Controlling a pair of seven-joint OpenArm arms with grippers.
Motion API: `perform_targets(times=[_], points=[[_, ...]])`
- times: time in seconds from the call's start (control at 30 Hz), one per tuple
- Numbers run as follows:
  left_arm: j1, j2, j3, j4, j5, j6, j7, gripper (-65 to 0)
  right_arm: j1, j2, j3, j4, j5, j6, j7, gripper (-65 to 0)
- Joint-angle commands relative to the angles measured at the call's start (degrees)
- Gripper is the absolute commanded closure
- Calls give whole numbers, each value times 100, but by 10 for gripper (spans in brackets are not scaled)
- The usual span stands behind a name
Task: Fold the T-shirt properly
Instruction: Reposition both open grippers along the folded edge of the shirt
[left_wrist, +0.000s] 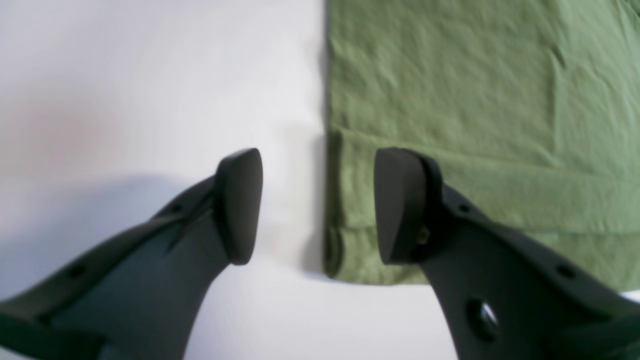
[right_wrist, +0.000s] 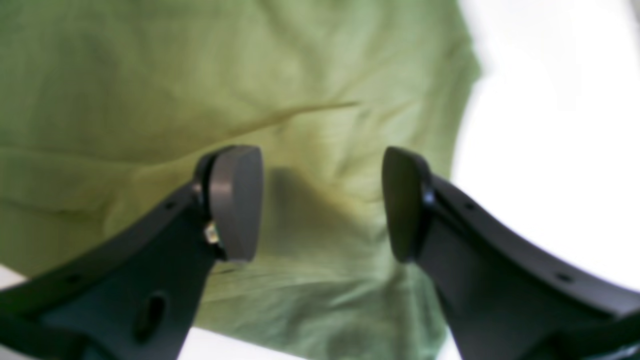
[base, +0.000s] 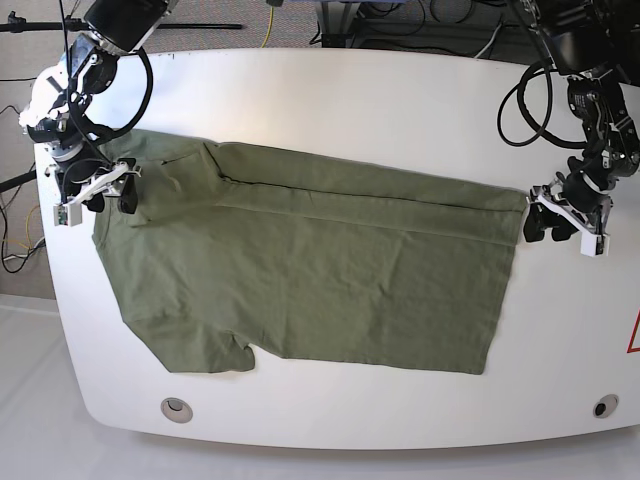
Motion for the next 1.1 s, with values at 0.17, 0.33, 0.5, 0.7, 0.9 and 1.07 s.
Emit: perform_targets(times=[0.17, 0.33, 0.5, 0.7, 0.9, 1.07], points=[[17, -206, 26, 820, -114, -23, -23, -319, -177, 57, 84, 881, 109, 36, 142, -392], [219, -185, 13, 1318, -81, -23, 33, -319, -380, 57, 187, 1256, 126, 36, 149, -390], [525, -167, -10, 1516, -118, 8, -35, -325, -653, 34, 538, 1500, 152, 36, 20, -384], [694, -159, 4, 1447, -126, 8, -65, -325, -738, 18, 669, 1376, 168, 36, 33, -383], [803, -160, 18, 1289, -181, 22, -80, -324, -706, 27, 612, 1086, 183, 36, 44, -373], [713, -153, 51, 1180, -239, 25, -105, -325, -542, 53, 324, 692, 184, 36, 71, -349]])
